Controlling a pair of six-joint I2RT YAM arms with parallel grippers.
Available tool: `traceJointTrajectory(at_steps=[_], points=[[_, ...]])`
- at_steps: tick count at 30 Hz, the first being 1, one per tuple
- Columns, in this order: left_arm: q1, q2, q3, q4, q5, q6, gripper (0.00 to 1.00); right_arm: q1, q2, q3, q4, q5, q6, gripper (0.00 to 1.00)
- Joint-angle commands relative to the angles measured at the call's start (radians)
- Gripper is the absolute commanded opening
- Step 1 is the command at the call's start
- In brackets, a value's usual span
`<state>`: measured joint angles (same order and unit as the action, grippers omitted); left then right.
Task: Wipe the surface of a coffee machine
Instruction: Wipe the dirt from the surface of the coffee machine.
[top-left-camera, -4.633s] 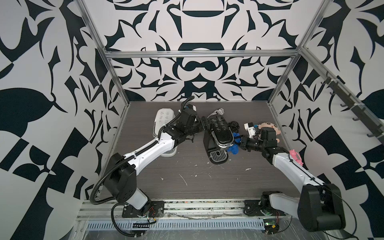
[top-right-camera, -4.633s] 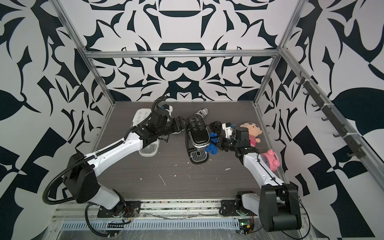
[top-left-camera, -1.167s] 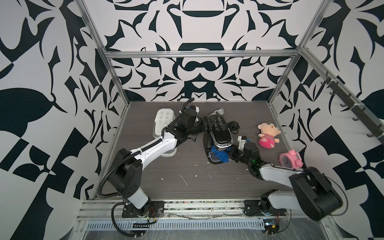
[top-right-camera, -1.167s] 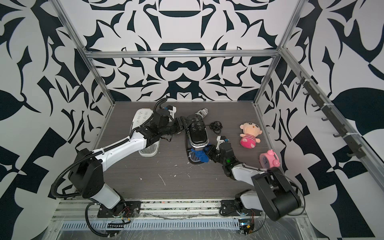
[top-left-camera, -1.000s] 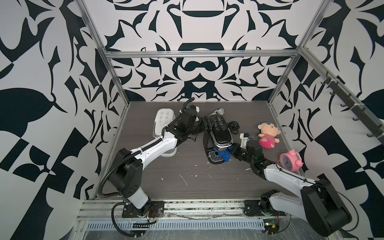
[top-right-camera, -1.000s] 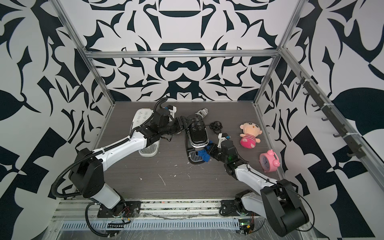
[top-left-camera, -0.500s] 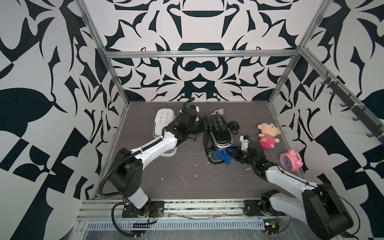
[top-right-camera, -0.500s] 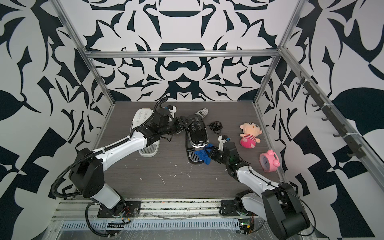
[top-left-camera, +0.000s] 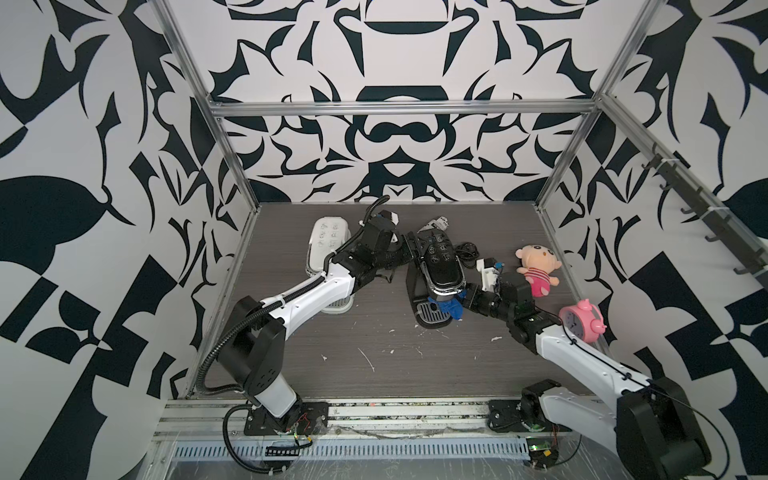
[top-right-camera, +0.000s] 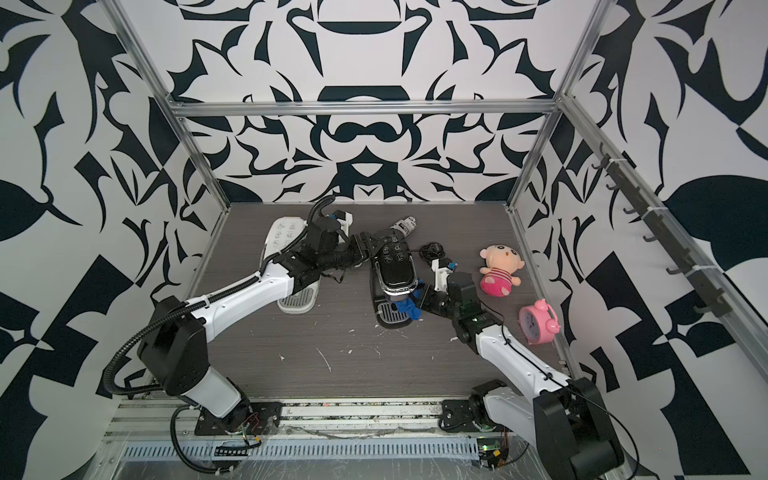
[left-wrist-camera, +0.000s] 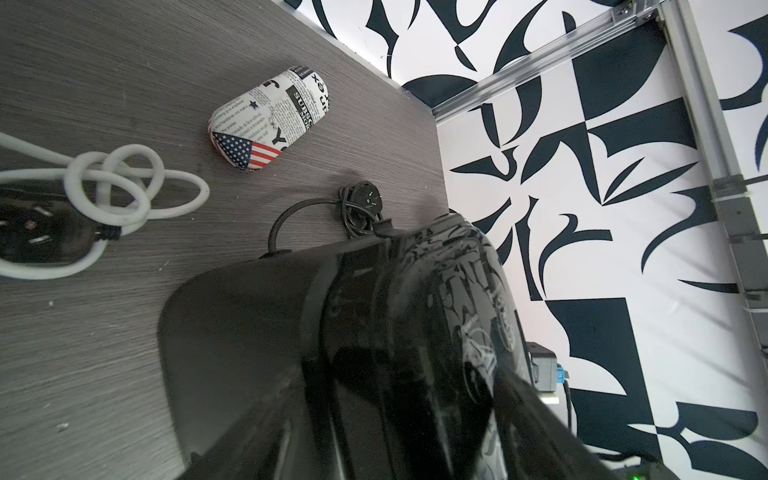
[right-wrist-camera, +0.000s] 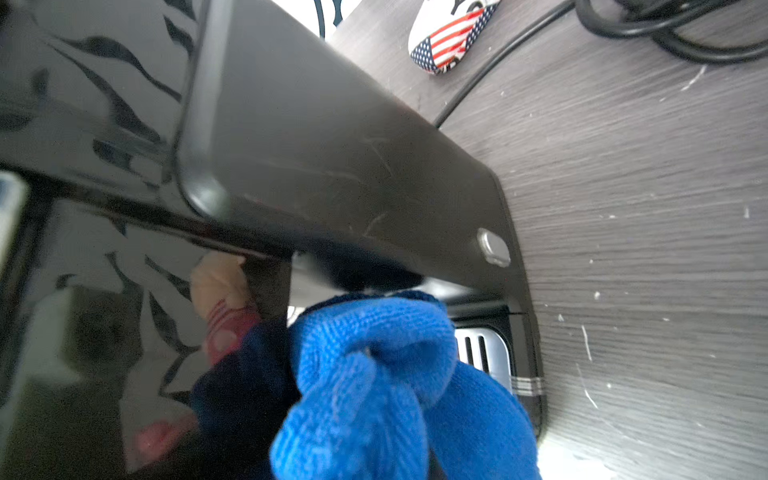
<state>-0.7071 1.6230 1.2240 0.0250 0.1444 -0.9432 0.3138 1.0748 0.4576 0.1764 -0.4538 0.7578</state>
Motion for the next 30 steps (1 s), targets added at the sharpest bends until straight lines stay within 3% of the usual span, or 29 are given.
traceJointTrajectory(at_steps=[1,14,30], points=[[-0.009,0.021,-0.049,-0.1,-0.02,0.005,0.74,-0.002,0.003,0.021,0.006,-0.021,-0.025,0.0],[-0.01,0.04,-0.06,-0.084,0.002,-0.014,0.73,0.008,0.066,-0.05,0.225,-0.052,0.103,0.0],[-0.009,0.033,-0.053,-0.107,-0.005,-0.003,0.72,0.011,0.015,0.021,0.109,-0.033,0.036,0.0]])
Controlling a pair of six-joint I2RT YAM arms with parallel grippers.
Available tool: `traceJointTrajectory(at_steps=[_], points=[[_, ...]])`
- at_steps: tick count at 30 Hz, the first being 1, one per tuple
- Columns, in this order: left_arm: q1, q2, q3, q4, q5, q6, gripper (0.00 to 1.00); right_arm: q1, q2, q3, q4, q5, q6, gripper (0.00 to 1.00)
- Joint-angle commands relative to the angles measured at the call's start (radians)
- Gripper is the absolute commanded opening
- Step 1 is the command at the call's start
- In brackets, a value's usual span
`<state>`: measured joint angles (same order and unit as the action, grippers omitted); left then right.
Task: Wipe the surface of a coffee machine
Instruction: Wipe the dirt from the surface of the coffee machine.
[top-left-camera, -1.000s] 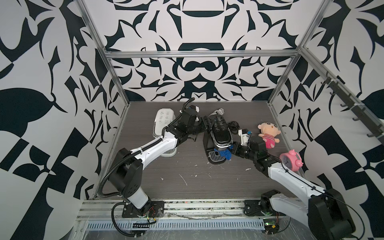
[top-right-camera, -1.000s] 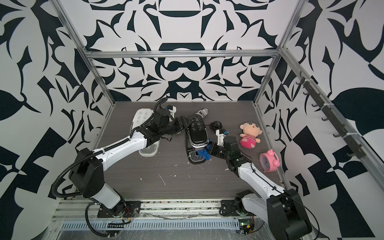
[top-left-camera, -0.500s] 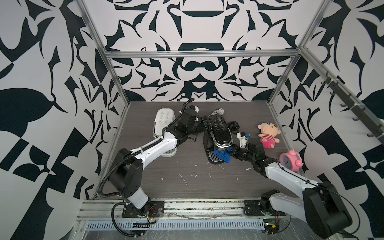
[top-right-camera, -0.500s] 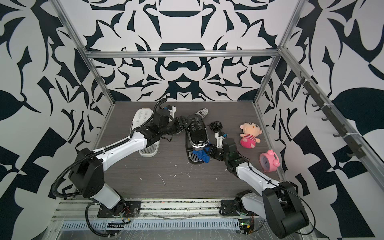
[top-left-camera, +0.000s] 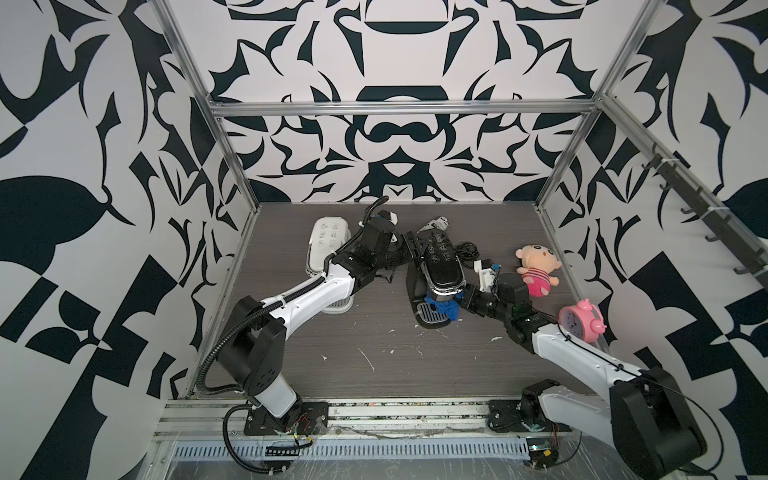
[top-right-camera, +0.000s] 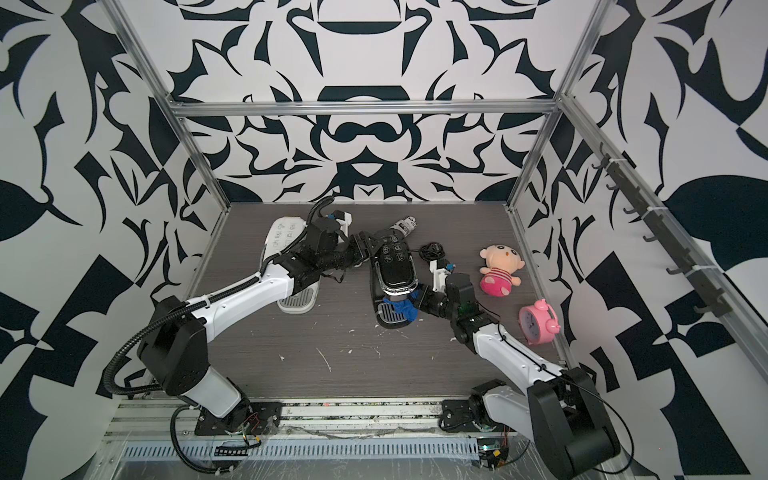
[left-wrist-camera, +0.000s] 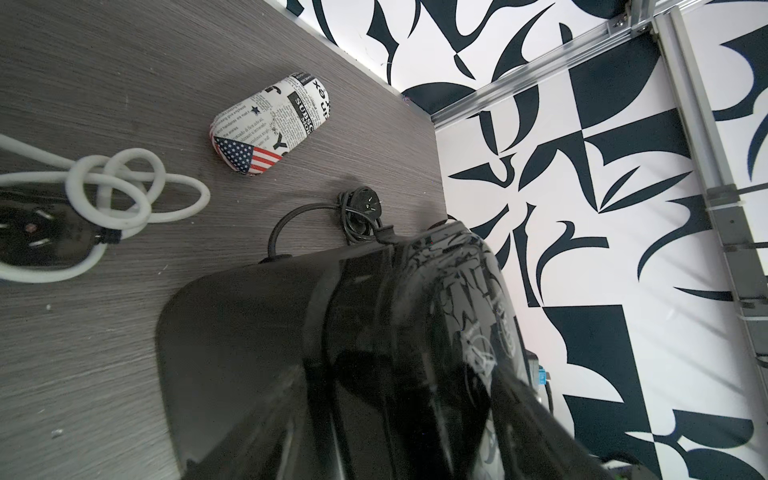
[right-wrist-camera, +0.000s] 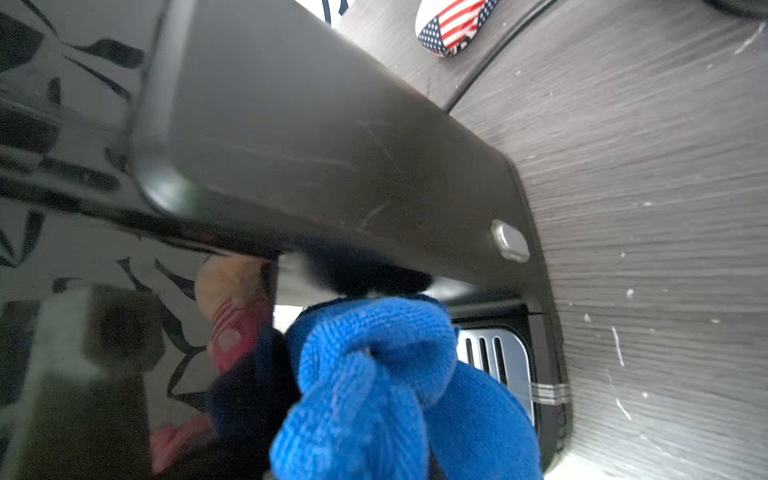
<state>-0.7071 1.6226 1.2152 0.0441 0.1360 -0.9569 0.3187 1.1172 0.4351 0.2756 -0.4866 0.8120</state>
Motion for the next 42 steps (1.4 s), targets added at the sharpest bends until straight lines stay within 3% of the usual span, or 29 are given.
traceJointTrajectory(at_steps=[1,8,17,26,31,37,42], points=[[-0.009,0.031,-0.049,-0.123,0.004,0.006,0.71,0.008,-0.036,0.043,0.008,0.0,-0.016,0.0],[-0.011,0.04,-0.061,-0.113,0.01,-0.016,0.7,0.019,-0.028,0.019,0.039,0.008,-0.004,0.0],[-0.009,0.048,-0.051,-0.147,0.002,-0.002,0.7,0.013,0.128,0.024,0.039,-0.043,-0.026,0.0],[-0.01,0.046,-0.041,-0.147,0.003,-0.008,0.7,0.014,-0.094,0.087,-0.029,0.012,-0.041,0.0],[-0.009,0.052,-0.04,-0.145,0.011,0.0,0.7,0.01,-0.068,0.041,-0.038,0.054,-0.066,0.0],[-0.011,0.051,-0.055,-0.137,0.018,-0.007,0.7,0.013,0.102,-0.063,0.158,-0.009,0.001,0.0],[-0.012,0.04,-0.098,-0.089,0.03,-0.031,0.7,0.035,0.16,-0.108,0.317,-0.029,0.098,0.0]])
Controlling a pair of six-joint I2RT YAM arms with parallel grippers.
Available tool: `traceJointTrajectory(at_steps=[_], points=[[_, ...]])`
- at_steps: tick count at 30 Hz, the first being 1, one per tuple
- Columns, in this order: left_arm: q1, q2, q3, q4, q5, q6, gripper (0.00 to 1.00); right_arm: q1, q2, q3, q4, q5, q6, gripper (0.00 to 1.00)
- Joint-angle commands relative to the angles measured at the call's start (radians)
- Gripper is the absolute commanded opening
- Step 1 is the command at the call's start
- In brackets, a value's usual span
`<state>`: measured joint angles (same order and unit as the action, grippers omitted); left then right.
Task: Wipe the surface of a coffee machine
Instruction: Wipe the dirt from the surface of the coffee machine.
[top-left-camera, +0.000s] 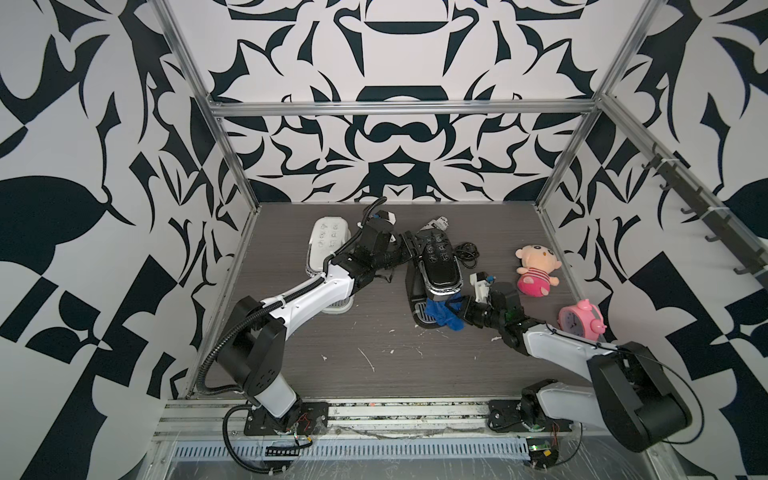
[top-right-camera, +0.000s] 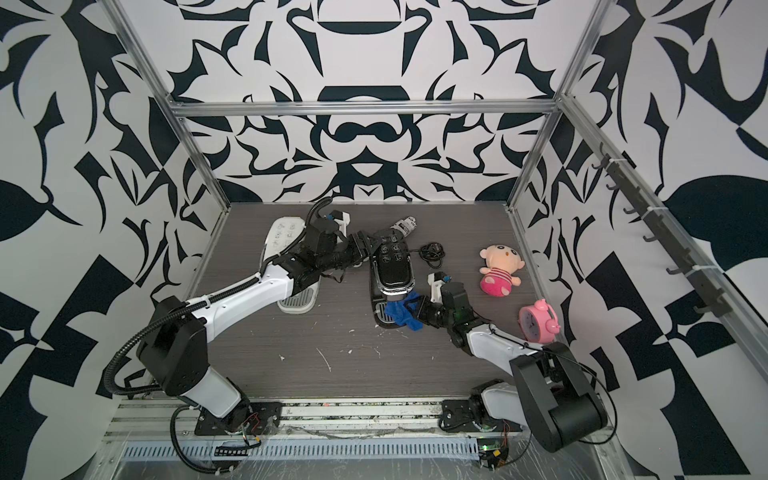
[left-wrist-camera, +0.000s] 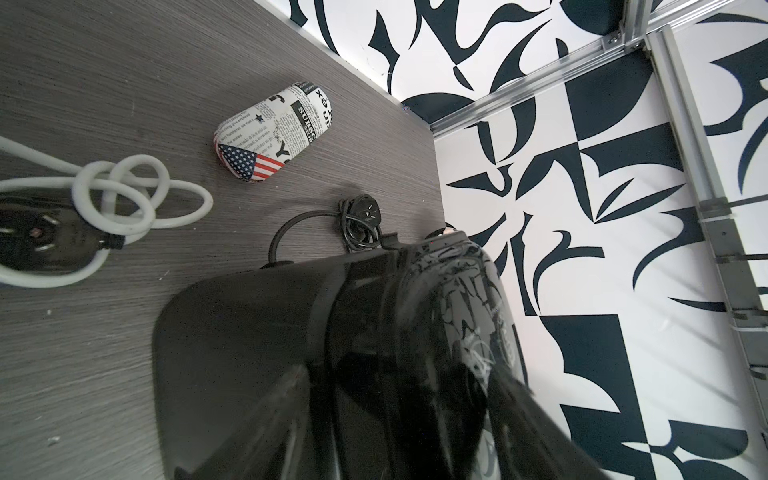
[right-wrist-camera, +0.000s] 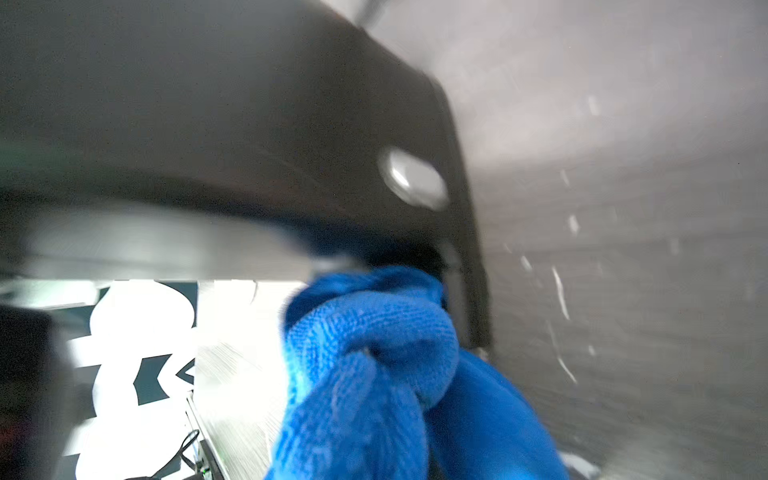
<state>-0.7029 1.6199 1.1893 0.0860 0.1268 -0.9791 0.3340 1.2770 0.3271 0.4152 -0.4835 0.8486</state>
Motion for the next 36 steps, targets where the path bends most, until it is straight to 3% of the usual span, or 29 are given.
traceJointTrajectory(at_steps=[1,5,11,20,33,36], points=[[-0.017,0.04,-0.081,-0.117,0.04,-0.016,0.7,0.032,0.01,0.001,0.195,-0.031,0.079,0.0],[-0.022,0.044,-0.081,-0.121,0.037,-0.007,0.7,0.107,0.017,0.0,0.273,0.014,0.152,0.0],[-0.023,0.034,-0.13,-0.088,0.021,-0.006,0.7,0.166,0.051,-0.1,0.598,0.121,0.261,0.0],[-0.024,0.071,-0.146,-0.055,0.035,-0.006,0.69,0.202,0.295,-0.176,1.016,0.181,0.35,0.0],[-0.026,0.071,-0.146,-0.046,0.027,-0.013,0.69,0.299,0.313,-0.115,1.017,0.3,0.338,0.0],[-0.026,0.075,-0.146,-0.052,0.018,-0.023,0.7,0.308,0.289,-0.154,1.016,0.399,0.338,0.0]])
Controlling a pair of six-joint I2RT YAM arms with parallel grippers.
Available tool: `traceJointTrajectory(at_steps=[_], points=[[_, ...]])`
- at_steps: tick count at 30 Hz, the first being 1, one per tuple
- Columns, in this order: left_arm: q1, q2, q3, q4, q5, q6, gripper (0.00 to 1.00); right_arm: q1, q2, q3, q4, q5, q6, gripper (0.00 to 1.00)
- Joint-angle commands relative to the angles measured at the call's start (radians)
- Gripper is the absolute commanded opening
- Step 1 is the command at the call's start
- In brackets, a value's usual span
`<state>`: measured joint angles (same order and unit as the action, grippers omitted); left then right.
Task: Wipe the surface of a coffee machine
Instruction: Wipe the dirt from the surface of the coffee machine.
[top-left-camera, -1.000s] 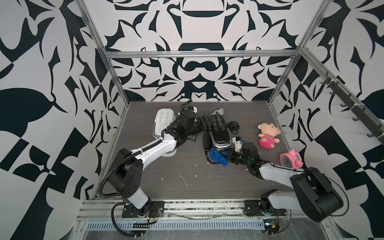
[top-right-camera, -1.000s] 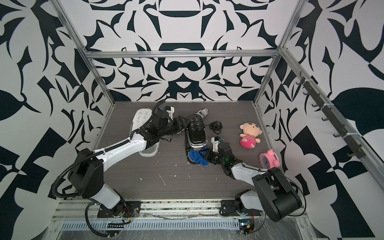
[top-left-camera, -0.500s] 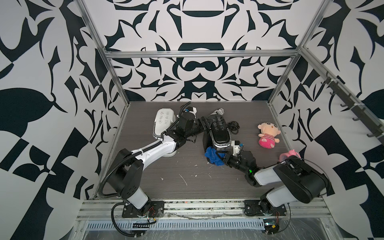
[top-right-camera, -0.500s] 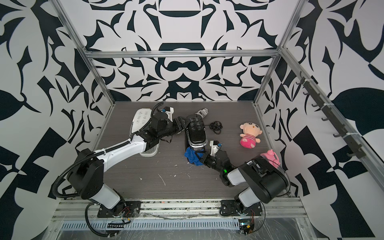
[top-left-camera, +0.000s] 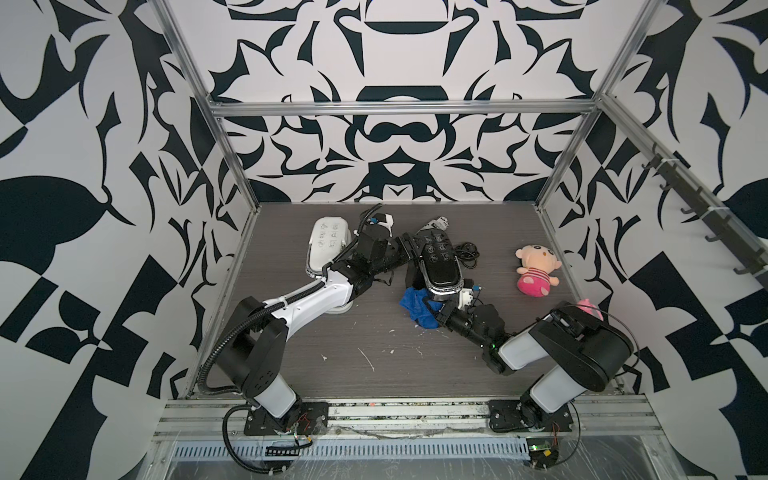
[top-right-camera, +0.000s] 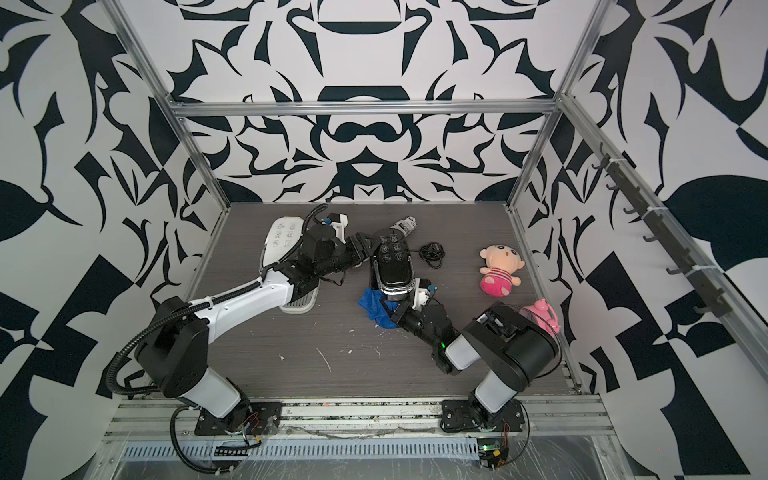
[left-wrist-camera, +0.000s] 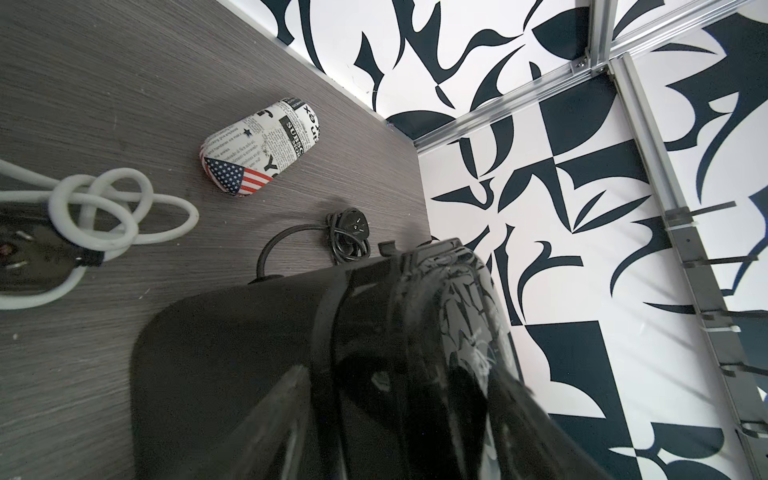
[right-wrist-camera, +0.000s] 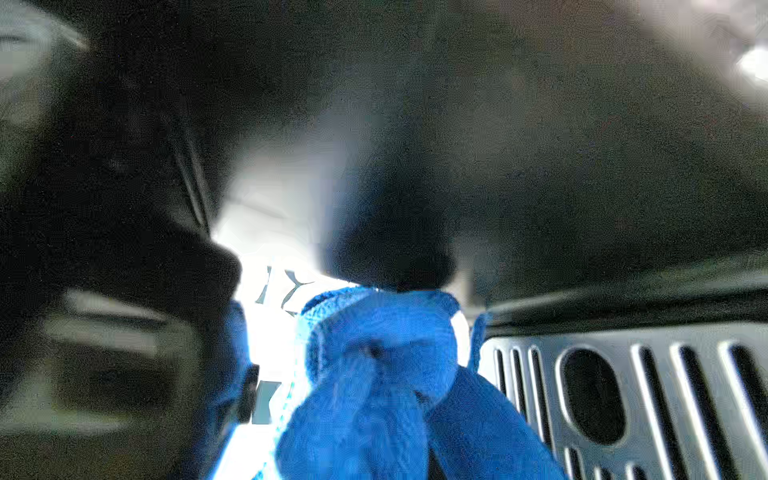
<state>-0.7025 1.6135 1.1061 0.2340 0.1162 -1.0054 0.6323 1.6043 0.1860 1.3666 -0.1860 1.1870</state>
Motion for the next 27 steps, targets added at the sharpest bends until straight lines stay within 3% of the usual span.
traceJointTrajectory(at_steps=[1,16,27], points=[[-0.026,0.082,-0.063,-0.2,0.027,0.002,0.69,0.012,-0.044,-0.021,0.066,0.128,0.0,0.0],[-0.028,0.084,-0.02,-0.263,0.018,-0.001,0.69,0.015,-0.052,0.013,0.066,0.169,0.01,0.0],[-0.028,0.037,-0.091,-0.231,0.0,-0.044,0.7,0.015,0.018,0.047,0.064,0.15,0.028,0.0]])
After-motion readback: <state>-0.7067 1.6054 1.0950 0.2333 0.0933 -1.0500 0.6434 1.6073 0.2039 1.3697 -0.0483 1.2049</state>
